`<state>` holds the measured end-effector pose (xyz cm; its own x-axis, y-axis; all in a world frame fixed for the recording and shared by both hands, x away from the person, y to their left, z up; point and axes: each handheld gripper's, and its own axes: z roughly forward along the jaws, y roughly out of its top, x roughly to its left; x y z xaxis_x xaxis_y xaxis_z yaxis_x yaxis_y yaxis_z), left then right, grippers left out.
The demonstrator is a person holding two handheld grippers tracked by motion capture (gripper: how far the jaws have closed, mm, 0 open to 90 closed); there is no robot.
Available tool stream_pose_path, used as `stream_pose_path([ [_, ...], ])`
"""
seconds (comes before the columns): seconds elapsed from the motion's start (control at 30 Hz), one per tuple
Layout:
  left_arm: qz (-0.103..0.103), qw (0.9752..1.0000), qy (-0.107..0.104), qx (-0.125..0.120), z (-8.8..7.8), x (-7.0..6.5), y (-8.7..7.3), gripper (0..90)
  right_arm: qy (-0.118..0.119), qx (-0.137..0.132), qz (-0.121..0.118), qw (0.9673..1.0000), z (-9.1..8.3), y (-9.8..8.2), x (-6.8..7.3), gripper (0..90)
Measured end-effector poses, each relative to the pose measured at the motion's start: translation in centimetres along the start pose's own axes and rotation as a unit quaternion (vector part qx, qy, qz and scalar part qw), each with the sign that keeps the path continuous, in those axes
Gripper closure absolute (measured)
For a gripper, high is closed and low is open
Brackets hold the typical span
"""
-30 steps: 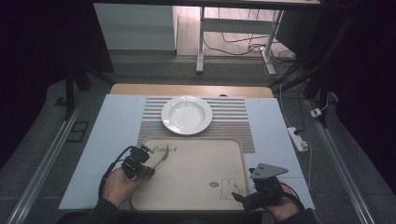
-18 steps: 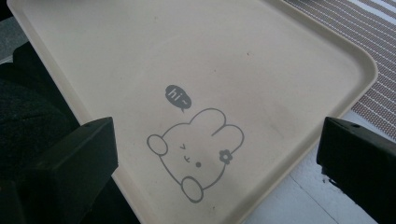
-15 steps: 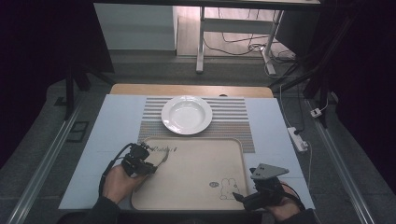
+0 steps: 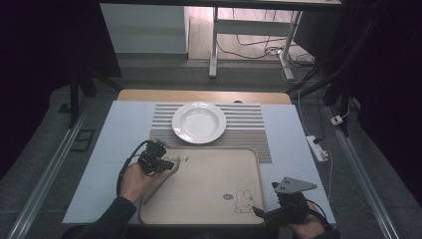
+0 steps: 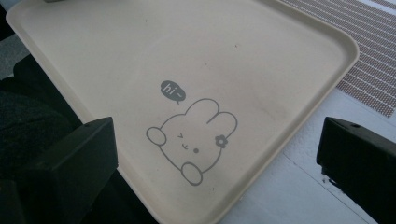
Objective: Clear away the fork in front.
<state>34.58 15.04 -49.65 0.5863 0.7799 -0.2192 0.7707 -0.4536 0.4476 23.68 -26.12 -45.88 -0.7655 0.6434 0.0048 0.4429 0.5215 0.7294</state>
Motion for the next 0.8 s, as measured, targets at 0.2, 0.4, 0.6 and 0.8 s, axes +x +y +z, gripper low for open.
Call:
stream_pose_path([
  [0.2, 0.01, 0.9999, -0.011, 0.004, 0.8, -0.5, 0.6, 89.0, 0.003, 0.002, 0.001, 1.0, 0.1, 0.0, -0.1, 0.0],
  [0.4, 0.027, 0.9994, -0.023, 0.004, 1.3, -1.4, 0.8, 89.0, 0.007, 0.002, 0.004, 1.0, 0.1, 0.0, -0.1, 0.0],
  [0.6, 0.055, 0.9973, -0.047, 0.008, 2.1, -2.7, 1.1, 89.0, 0.011, 0.004, 0.005, 0.9999, 0.1, 0.0, -0.2, 0.0],
  [0.8, 0.072, 0.9968, -0.032, 0.018, 3.5, -3.6, 1.1, 89.0, 0.015, 0.006, 0.007, 0.9999, 0.1, 0.0, -0.2, 0.0],
])
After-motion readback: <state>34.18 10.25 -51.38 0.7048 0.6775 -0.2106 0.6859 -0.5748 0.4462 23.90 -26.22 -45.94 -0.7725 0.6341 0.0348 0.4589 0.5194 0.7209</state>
